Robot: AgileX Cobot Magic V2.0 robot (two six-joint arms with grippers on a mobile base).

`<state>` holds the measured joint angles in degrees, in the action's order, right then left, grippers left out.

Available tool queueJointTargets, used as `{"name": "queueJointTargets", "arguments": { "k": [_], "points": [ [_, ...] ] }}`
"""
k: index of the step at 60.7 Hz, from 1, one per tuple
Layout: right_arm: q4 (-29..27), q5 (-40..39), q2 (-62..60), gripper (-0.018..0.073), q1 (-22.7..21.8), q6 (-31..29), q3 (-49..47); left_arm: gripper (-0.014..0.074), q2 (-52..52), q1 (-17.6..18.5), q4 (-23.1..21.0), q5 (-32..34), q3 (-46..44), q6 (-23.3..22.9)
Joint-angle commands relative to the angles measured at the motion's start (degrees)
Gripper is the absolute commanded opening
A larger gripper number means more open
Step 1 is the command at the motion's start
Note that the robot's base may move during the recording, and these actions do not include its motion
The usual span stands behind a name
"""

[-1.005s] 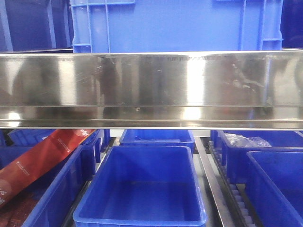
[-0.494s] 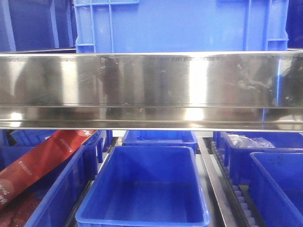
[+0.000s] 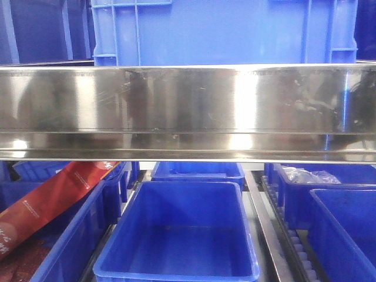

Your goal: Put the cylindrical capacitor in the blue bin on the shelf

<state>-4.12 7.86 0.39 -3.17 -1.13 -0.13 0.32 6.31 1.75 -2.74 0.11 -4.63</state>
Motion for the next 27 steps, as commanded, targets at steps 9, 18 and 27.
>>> {"name": "queueJointTargets", "arguments": {
  "k": [9, 18, 27],
  "points": [
    [0.65, -1.43, -0.39, -0.0101, -0.16, 0.11, 0.13, -0.0111, -0.32, 0.32, -0.19, 1.00, -0.11, 0.04],
    [0.65, -1.43, -0.39, -0.0101, -0.16, 0.11, 0.13, -0.0111, -0.32, 0.32, -0.19, 1.00, -0.11, 0.04],
    [0.65, -1.53, -0.39, -0.0101, -0.16, 0.11, 0.13, -0.0111, -0.32, 0.32, -0.19, 1.00, -0.11, 0.04]
  ]
}}
